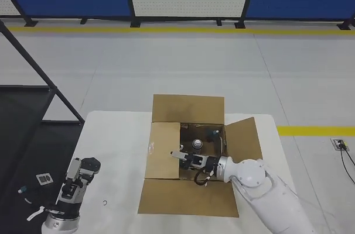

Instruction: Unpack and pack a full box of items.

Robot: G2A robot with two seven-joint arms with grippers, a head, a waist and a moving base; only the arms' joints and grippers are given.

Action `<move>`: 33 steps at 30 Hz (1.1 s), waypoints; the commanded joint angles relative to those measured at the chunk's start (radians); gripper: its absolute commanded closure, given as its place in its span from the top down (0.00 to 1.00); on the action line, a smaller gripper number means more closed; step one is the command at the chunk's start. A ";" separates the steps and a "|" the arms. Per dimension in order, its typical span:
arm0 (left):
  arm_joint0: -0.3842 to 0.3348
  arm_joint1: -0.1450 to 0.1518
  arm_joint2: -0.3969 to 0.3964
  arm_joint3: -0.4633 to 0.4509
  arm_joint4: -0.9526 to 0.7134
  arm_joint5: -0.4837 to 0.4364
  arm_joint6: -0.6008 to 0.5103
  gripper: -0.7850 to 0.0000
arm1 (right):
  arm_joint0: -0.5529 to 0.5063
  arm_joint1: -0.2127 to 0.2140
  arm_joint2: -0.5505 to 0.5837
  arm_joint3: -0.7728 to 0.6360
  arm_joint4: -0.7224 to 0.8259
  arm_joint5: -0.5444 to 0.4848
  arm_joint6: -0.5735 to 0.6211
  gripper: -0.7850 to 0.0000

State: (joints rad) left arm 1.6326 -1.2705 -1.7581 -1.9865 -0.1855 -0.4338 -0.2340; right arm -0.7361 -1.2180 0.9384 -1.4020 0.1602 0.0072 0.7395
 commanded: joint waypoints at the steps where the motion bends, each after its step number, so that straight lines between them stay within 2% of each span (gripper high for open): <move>1: 0.001 0.000 0.000 0.000 0.003 -0.002 0.001 1.00 | 0.015 -0.007 -0.010 0.033 0.025 -0.025 0.014 1.00; 10: 0.002 0.001 0.017 0.000 0.018 -0.006 -0.019 1.00 | 0.039 -0.026 -0.025 0.078 0.081 -0.114 0.037 1.00; 25: 0.017 -0.001 0.011 0.013 0.021 -0.022 0.004 1.00 | 0.034 -0.039 0.002 -0.012 0.159 -0.243 0.065 1.00; 33: 0.030 0.001 0.004 0.033 0.033 -0.012 -0.013 1.00 | 0.075 -0.059 -0.032 -0.059 0.144 -0.228 0.033 1.00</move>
State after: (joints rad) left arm 1.6609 -1.2695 -1.7525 -1.9565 -0.1533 -0.4469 -0.2477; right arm -0.6692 -1.2732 0.9135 -1.4625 0.3046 -0.2251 0.7748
